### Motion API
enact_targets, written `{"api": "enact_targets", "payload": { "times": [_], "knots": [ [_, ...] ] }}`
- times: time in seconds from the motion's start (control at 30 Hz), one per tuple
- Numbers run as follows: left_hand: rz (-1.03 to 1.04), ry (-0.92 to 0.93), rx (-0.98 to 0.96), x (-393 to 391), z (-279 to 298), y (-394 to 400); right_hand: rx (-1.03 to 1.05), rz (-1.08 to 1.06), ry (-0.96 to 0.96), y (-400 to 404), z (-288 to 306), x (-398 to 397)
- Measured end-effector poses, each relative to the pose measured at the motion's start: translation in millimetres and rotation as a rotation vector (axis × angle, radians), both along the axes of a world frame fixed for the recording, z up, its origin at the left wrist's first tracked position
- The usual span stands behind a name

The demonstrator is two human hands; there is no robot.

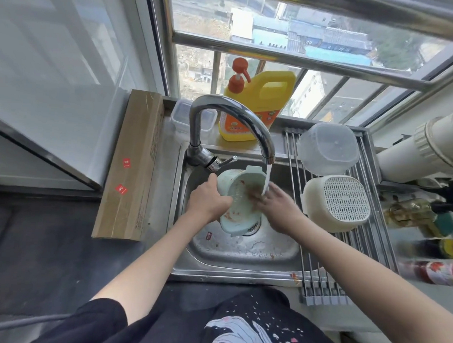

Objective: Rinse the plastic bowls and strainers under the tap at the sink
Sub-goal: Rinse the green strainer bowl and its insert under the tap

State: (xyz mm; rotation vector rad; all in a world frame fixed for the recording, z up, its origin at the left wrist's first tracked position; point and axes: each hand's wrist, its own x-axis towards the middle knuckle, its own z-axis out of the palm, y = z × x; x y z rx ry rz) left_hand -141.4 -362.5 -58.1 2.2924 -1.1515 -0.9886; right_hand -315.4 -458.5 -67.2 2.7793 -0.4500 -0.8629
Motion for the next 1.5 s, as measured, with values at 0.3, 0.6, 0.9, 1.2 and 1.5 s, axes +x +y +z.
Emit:
{"api": "enact_targets", "payload": {
  "times": [0.3,0.6,0.9,1.2,1.5],
  "knots": [
    [-0.019,0.052,0.073,-5.0,2.7,1.6,-0.077,0.033,0.117,1.3,-2.2,-3.4],
    [-0.025,0.373,0.148,4.0,7.0,2.1,-0.289,0.048,0.103,9.2,-2.5,-0.5],
    [0.006,0.164,0.078,-7.5,-2.3,2.0,0.262,-0.173,0.089,42.9,-16.2,-3.0],
    [-0.056,0.042,0.065,-8.7,-4.0,-1.4,-0.271,0.035,0.231,4.4,14.7,-19.1],
    [-0.107,-0.083,-0.040,-18.4,0.5,-5.0,-0.198,-0.028,0.104,10.7,4.4,-11.6]
  ]
}}
